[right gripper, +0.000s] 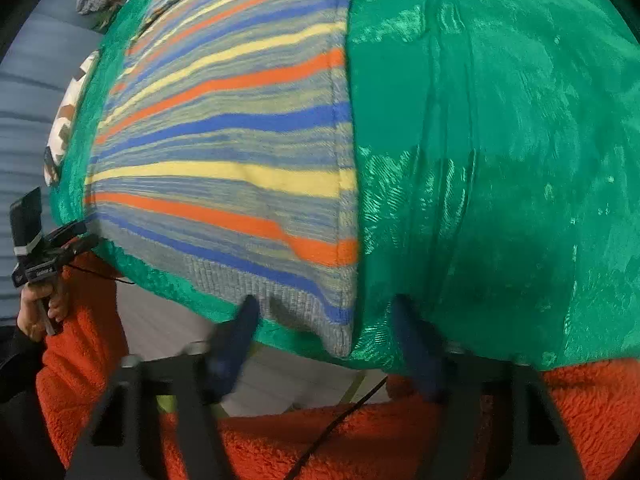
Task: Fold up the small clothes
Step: 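Grasp the sweater hem with the left gripper while the right gripper grasps it too, then lift the hem with both grippers and fold it over toward the collar, then open both grippers and release the folded sweater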
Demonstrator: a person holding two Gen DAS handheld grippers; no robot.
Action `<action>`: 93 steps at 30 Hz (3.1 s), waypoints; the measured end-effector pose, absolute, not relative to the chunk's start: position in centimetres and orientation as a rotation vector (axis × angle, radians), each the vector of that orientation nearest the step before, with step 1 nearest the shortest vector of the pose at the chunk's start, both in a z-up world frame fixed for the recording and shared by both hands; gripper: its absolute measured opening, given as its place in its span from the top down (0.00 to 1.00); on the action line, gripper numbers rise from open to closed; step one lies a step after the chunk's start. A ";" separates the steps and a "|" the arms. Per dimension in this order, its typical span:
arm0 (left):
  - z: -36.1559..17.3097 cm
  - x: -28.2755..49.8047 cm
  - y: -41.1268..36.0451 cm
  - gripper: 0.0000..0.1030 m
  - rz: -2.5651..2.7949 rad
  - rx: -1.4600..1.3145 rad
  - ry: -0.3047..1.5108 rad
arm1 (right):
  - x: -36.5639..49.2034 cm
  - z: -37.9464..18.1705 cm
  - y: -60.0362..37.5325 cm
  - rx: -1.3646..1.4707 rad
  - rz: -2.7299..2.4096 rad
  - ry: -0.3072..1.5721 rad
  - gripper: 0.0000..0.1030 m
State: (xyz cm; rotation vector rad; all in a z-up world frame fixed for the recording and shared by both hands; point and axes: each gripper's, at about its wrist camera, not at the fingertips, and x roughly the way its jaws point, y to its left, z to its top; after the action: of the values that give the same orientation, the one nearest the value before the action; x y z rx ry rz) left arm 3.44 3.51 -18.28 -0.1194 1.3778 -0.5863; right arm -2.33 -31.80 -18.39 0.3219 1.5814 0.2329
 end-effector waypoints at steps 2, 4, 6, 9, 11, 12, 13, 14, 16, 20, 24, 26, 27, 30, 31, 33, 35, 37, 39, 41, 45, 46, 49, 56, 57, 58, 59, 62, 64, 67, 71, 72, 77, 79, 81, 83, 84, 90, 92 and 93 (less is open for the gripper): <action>-18.2 3.5 4.3 0.29 -0.592 -0.190 1.370 | -2.5 -18.1 -32.2 0.368 0.252 1.577 0.69; -18.5 3.5 4.1 0.43 -0.592 -0.201 1.373 | -2.9 -18.6 -32.5 0.381 0.257 1.588 0.84; -18.9 3.8 4.3 0.97 -0.611 -0.220 1.395 | -3.2 -19.1 -32.0 0.386 0.298 1.612 0.95; -18.8 4.0 5.0 0.96 -0.602 -0.277 1.404 | -3.5 -17.8 -31.8 0.394 0.318 1.581 0.95; -17.6 3.9 6.5 0.96 -0.604 -0.351 1.368 | -3.4 -16.6 -32.4 0.458 0.312 1.529 0.95; -17.0 4.0 7.0 0.96 -0.605 -0.399 1.347 | -3.5 -15.8 -33.0 0.527 0.320 1.480 0.95; -16.5 4.1 7.4 0.96 -0.612 -0.451 1.320 | -3.5 -15.1 -33.5 0.585 0.330 1.433 0.95; -15.6 4.3 7.9 0.96 -0.625 -0.510 1.278 | -3.5 -14.4 -34.0 0.645 0.340 1.382 0.95; -13.5 5.4 8.5 0.96 -0.633 -0.582 1.189 | -2.8 -13.0 -35.2 0.763 0.347 1.261 0.95; -11.3 9.7 8.5 0.96 -0.621 -0.658 1.073 | 0.3 -11.2 -36.5 0.866 0.345 1.069 0.95; -10.2 16.1 6.3 0.96 -0.596 -0.647 1.010 | 6.7 -10.6 -37.8 0.889 0.304 0.924 0.95; -9.9 19.7 5.3 0.96 -0.580 -0.637 1.002 | 9.5 -10.7 -38.7 0.909 0.279 0.889 0.95; -9.8 22.0 4.6 0.96 -0.568 -0.637 0.999 | 11.4 -10.9 -39.2 0.917 0.261 0.876 0.95; -10.1 27.4 3.6 0.96 -0.540 -0.662 1.013 | 16.8 -12.2 -40.3 0.956 0.216 0.865 0.95; -10.3 28.4 3.7 0.96 -0.536 -0.670 1.019 | 18.0 -12.5 -40.6 0.969 0.202 0.862 0.95; -11.0 31.2 2.8 0.96 -0.520 -0.673 1.049 | 20.1 -13.3 -41.8 0.998 0.185 0.866 0.95; -11.9 33.2 2.2 0.96 -0.506 -0.654 1.077 | 22.0 -14.3 -42.7 1.019 0.148 0.878 0.95; -12.6 34.6 1.7 0.96 -0.495 -0.639 1.100 | 23.0 -14.9 -43.7 1.028 0.132 0.889 0.95; -13.2 35.4 1.5 0.96 -0.485 -0.629 1.114 | 24.4 -15.8 -44.0 1.048 0.134 0.905 0.95; -13.8 36.4 1.5 0.96 -0.475 -0.633 1.128 | 25.3 -16.0 -44.3 1.054 0.139 0.917 0.95; -14.4 38.4 1.3 0.95 -0.461 -0.635 1.155 | 26.5 -16.6 -44.9 1.073 0.143 0.925 0.95; -14.5 39.0 1.3 0.94 -0.454 -0.652 1.161 | 26.9 -16.8 -45.1 1.090 0.139 0.915 0.95; -14.6 41.3 2.0 0.84 -0.414 -0.747 1.121 | 28.0 -18.1 -46.2 1.198 0.127 0.842 0.89; -13.3 43.0 3.4 0.33 -0.325 -0.730 1.072 | 27.5 -17.4 -48.0 1.235 0.004 0.714 0.57; -13.1 42.7 3.6 0.33 -0.329 -0.712 1.065 | 27.5 -16.8 -48.0 1.193 0.007 0.718 0.57; -13.0 42.3 3.8 0.32 -0.334 -0.693 1.060 | 27.4 -16.1 -47.9 1.149 0.010 0.726 0.57; -12.9 41.7 3.9 0.32 -0.341 -0.665 1.061 | 27.4 -15.5 -47.8 1.096 0.015 0.739 0.57; -12.6 38.7 3.7 0.32 -0.387 -0.589 1.065 | 27.0 -13.7 -46.5 0.919 0.053 0.803 0.57; -12.5 35.3 3.5 0.30 -0.420 -0.505 1.073 | 25.7 -12.8 -45.1 0.796 0.093 0.861 0.57; -13.1 30.3 3.4 0.26 -0.415 -0.401 1.096 | 22.4 -12.8 -43.2 0.672 0.140 0.943 0.57; -15.5 26.0 3.7 0.27 -0.376 -0.360 1.147 | 17.9 -14.3 -40.9 0.579 0.175 1.027 0.57; -15.9 25.5 3.6 0.30 -0.369 -0.339 1.152 | 17.0 -14.9 -40.2 0.547 0.184 1.057 0.57; -15.3 23.8 2.0 0.38 -0.317 -0.135 1.140 | 14.0 -17.7 -39.6 0.459 0.073 1.175 0.77; -14.7 23.0 2.2 0.34 -0.321 -0.153 1.148 | 13.4 -16.9 -39.6 0.446 0.056 1.179 0.77; -14.2 22.2 2.8 0.30 -0.316 -0.179 1.133 | 13.6 -15.8 -39.2 0.396 0.036 1.165 0.76; -13.7 21.4 3.3 0.27 -0.311 -0.202 1.104 | 14.6 -14.0 -38.4 0.361 0.037 1.120 0.72; -13.4 20.8 3.3 0.26 -0.309 -0.215 1.088 | 14.6 -13.3 -38.1 0.362 0.055 1.097 0.72; -13.9 19.9 2.1 0.25 -0.297 -0.184 1.081 | 16.5 -13.0 -35.8 0.314 0.151 1.024 0.72; -14.2 19.2 2.5 0.25 -0.275 -0.169 1.091 | 16.6 -15.2 -35.2 0.263 0.111 1.095 0.74; -14.2 19.0 2.5 0.25 -0.267 -0.163 1.094 | 16.5 -16.2 -35.1 0.245 0.088 1.125 0.74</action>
State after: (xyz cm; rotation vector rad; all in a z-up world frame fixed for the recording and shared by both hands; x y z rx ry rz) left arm 19.01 2.45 -14.21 -0.1626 1.0940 -0.2675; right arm 16.55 -35.11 -16.25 0.2449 1.1252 0.0883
